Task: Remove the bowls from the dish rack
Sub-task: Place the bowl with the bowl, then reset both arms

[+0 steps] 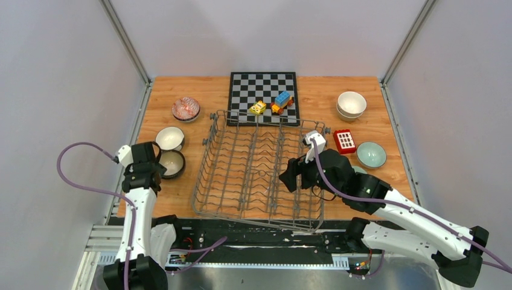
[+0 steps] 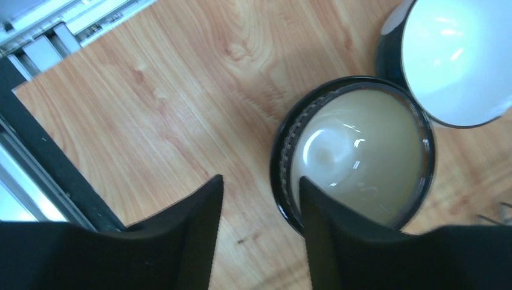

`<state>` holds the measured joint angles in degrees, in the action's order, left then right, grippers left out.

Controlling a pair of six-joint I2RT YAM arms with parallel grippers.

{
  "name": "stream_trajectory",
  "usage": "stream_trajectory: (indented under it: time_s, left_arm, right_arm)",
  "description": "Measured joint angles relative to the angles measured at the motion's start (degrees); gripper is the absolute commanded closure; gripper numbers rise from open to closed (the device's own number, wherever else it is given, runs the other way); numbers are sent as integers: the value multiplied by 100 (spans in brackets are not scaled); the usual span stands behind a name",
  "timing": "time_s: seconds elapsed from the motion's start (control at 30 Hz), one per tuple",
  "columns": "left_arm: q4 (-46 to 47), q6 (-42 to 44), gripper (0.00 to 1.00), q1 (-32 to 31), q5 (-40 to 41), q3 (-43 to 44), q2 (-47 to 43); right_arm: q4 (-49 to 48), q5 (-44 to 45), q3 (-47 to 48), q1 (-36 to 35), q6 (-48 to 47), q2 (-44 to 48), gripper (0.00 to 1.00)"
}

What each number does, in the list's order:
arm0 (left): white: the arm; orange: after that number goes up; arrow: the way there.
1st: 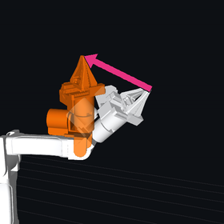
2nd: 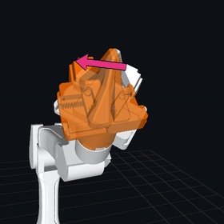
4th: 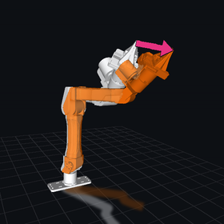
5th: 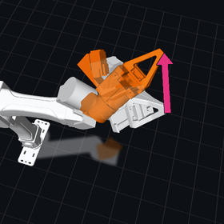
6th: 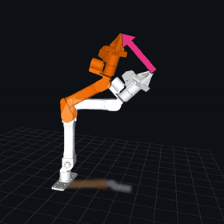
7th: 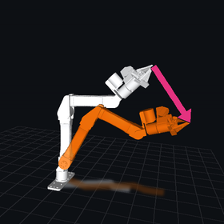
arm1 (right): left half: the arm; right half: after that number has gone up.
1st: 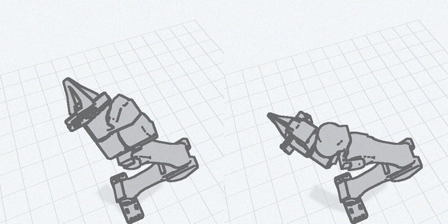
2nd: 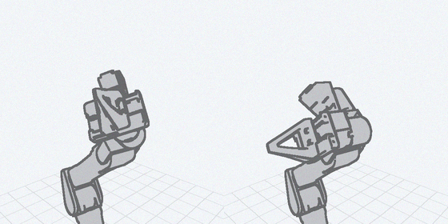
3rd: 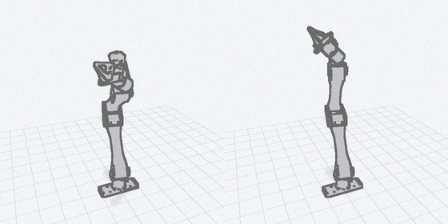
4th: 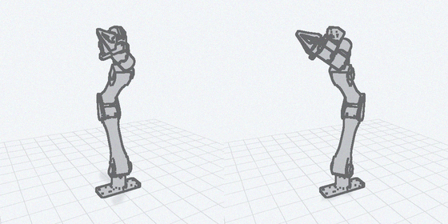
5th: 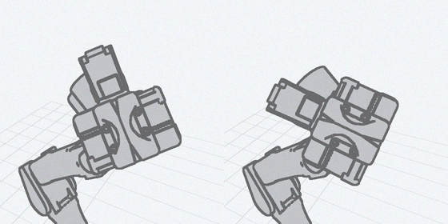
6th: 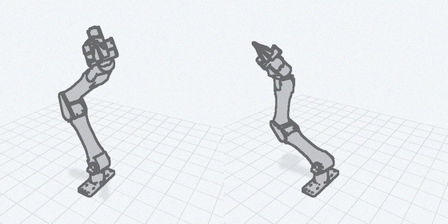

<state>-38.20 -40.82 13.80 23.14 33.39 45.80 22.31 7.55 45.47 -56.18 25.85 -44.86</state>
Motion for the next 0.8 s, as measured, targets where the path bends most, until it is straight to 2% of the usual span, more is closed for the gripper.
stream_trajectory:
  time_s: [0.17,0.53,0.6,0.63,0.67,0.8]
  left_arm:
    - [-59,177,25,0,-151,216,-114]
    - [-118,468,14,-2,-190,507,-197]
    - [-129,527,10,-2,-190,509,-199]
    - [-151,573,3,-9,-192,520,-199]
    - [-184,619,1,-20,-190,544,-199]
    - [-374,929,0,-254,-199,992,-151]
  right_arm:
    - [50,105,39,0,-151,-4,19]
    - [223,356,343,0,-343,-9,19]
    - [243,398,356,0,-376,-9,18]
    - [254,422,356,0,-407,-9,18]
    - [278,457,365,0,-448,-9,18]
    - [389,647,466,0,-702,17,15]
